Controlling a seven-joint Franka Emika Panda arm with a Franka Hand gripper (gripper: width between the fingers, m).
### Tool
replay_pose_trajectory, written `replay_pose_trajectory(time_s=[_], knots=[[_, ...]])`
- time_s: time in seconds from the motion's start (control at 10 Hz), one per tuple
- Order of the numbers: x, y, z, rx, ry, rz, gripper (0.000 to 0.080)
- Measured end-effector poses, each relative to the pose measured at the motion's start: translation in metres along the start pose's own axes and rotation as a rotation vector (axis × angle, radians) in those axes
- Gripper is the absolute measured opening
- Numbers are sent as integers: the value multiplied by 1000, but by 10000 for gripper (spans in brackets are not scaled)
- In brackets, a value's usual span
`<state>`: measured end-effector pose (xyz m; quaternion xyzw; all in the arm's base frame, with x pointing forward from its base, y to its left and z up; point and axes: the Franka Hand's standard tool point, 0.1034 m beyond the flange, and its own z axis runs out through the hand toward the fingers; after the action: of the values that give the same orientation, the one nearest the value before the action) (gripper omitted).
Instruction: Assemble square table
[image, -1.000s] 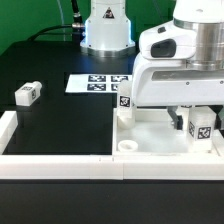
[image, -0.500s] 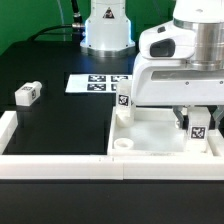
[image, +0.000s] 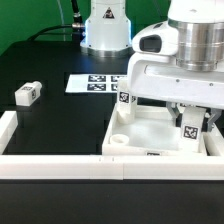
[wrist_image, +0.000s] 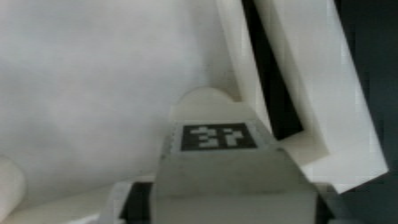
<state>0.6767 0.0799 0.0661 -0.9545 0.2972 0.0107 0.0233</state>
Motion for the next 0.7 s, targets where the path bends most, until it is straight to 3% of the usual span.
replay_pose_trajectory(time_s=[0.3, 0.4, 0.5, 0.6, 0.7], knots=[[5, 10, -2, -26, 12, 182, 296], [4, 9, -1, -25, 10, 222, 410], [4, 9, -1, -25, 10, 215, 410], [4, 9, -1, -26, 10, 215, 544], [4, 9, -1, -26, 10, 214, 628]])
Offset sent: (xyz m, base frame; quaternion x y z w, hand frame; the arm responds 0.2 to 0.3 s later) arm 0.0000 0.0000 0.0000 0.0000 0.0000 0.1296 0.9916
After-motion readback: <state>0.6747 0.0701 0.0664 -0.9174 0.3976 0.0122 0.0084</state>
